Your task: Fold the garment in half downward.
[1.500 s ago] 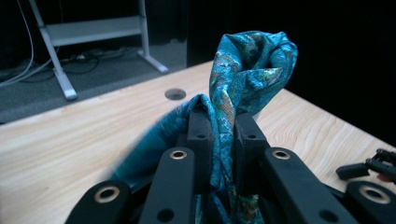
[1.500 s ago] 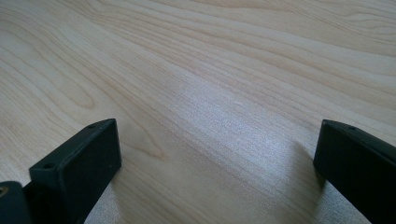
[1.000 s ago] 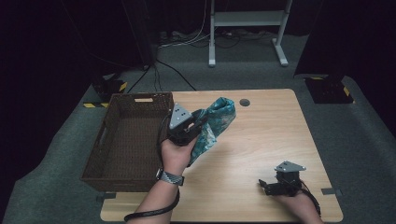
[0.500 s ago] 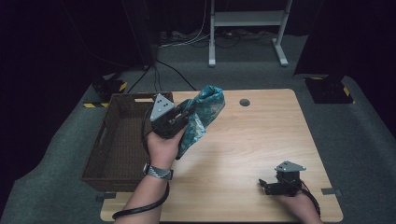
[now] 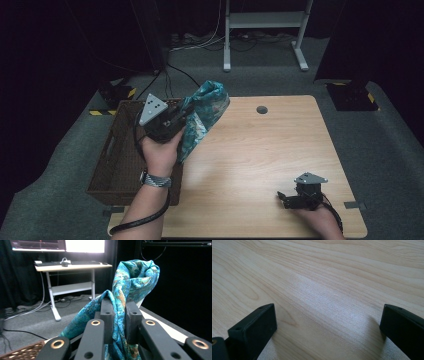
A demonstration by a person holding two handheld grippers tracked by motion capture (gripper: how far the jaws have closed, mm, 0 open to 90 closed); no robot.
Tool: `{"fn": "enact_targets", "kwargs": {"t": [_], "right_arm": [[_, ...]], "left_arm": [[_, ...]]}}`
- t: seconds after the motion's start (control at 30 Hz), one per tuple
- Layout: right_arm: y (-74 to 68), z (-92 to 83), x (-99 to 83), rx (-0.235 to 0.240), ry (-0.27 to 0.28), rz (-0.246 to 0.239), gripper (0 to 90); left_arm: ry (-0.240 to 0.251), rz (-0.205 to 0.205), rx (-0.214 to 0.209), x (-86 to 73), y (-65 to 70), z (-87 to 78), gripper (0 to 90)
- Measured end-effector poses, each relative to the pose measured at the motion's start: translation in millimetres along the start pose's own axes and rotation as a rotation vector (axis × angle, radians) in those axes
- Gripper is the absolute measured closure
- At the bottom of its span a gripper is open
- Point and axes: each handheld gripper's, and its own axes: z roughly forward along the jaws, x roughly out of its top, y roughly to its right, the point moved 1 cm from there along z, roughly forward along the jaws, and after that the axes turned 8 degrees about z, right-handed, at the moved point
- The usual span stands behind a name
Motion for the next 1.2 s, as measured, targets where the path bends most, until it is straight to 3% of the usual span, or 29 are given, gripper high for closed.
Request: {"fn": "enact_targets", "kwargs": {"t": [0.6, 1.2], "right_arm": [[0.2, 0.0, 0.0, -0.011, 0.001, 0.014, 0.7], [0.4, 0.1, 0.0, -0.016, 0.002, 0.017, 0.7]], "left_arm": [[-0.003, -0.014, 0.12, -2.4, -49.4, -42.4, 79.9], [-0.046, -0.049, 0.242, -24.0, -99.4, -76.6, 79.9]]}}
